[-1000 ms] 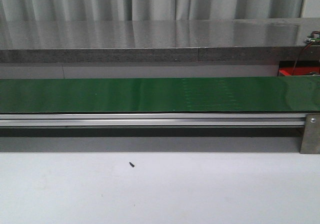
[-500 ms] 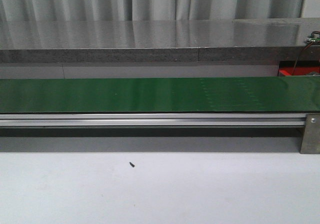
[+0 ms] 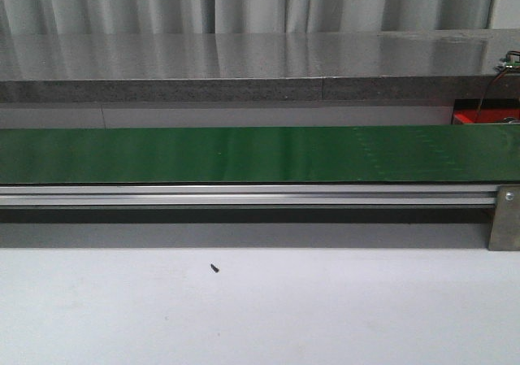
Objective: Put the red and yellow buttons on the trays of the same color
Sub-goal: 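Lower the left gripper onto a yellow push button and grasp it, then place the yellow button on the belt and open the left gripper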
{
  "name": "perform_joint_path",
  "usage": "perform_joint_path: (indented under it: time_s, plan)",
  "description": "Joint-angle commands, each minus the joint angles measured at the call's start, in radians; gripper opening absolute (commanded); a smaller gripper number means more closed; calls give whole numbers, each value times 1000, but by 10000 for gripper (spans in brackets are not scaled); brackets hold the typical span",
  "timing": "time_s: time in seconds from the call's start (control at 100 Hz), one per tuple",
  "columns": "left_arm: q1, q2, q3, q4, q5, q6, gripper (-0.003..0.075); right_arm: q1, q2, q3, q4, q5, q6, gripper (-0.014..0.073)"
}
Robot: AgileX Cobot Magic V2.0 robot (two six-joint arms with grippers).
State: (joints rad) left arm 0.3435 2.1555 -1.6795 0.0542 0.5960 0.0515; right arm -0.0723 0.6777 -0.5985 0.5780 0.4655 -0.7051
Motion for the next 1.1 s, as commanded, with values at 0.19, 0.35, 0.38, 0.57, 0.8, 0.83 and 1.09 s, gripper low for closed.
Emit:
perform_joint_path:
  time_s: [0.19, 0.35, 0.38, 0.57, 0.8, 0.83, 1.09]
  plan:
    - [-1, -62, -31, 9, -27, -1, 162, -2, -3, -25, 20, -57, -8, -68]
    - [-1, -97, -39, 9, 14, -1, 115, -2, -3, -25, 20, -57, -8, -68]
    - [-1, -110, -43, 9, 24, -1, 115, -2, -3, -25, 20, -57, -8, -68]
    - [-1, -232, -47, -26, 103, -1, 115, -2, -3, -25, 20, -57, -8, -68]
    - [-25, -394, -29, -114, 202, 45, 114, -2, -3, -25, 20, -57, -8, -68]
    - [-35, -414, -18, -122, 202, 45, 114, -2, -3, -25, 20, -57, -8, -68]
    - [-112, -529, 120, -135, 200, 45, 114, -2, -3, -25, 20, -57, -8, -68]
